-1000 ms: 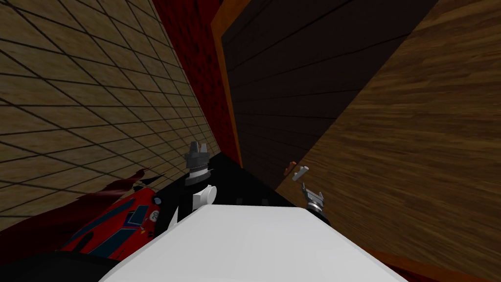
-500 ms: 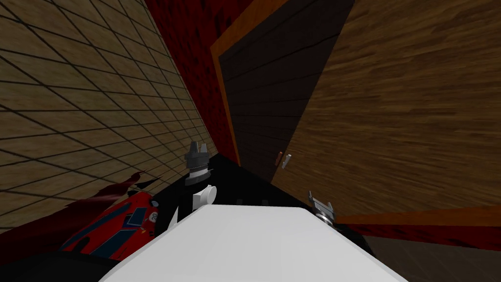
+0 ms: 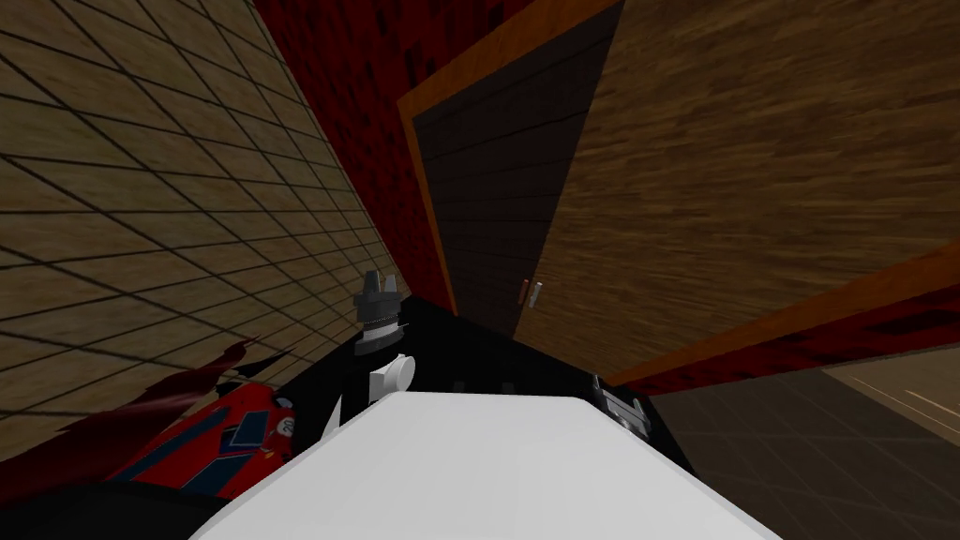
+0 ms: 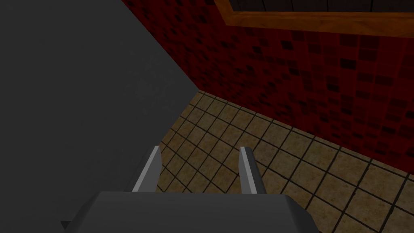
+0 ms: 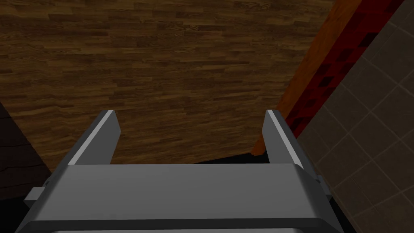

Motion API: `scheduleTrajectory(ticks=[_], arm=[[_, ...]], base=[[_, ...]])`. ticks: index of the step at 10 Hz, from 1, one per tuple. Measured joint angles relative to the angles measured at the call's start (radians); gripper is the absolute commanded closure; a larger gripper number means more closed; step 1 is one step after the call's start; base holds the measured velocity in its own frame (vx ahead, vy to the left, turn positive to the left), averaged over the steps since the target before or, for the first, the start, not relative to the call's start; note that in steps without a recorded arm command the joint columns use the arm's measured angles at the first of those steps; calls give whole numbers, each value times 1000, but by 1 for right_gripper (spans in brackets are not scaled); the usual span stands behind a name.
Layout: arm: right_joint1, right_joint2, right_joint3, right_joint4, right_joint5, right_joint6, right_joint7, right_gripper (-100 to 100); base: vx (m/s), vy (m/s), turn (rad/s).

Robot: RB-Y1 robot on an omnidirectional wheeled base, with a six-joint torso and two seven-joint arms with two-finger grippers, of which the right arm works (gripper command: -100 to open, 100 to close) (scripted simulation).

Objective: Pull the door open

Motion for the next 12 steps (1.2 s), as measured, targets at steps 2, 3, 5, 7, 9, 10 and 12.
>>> scheduleTrajectory(ticks=[2,3,5,7,9,10,12], arm=[[9,16,31,-38,5,5,31,-100],[1,18,47,-39,9,3,33,-100],[-25,25,85,-35,20,-8,34,-100],[-22,33,109,-59,28,-13,40,-100],[-24,37,121,-89,29,-5,51,-100],[-21,37,131,-122,30,5,59,-100],[-48,50,161,-125,41,-4,64,-100]], base=[[-23,34,-96],[41,31,-75],[62,21,-46],[64,10,-26],[61,17,-28],[121,15,-27],[109,26,-4]])
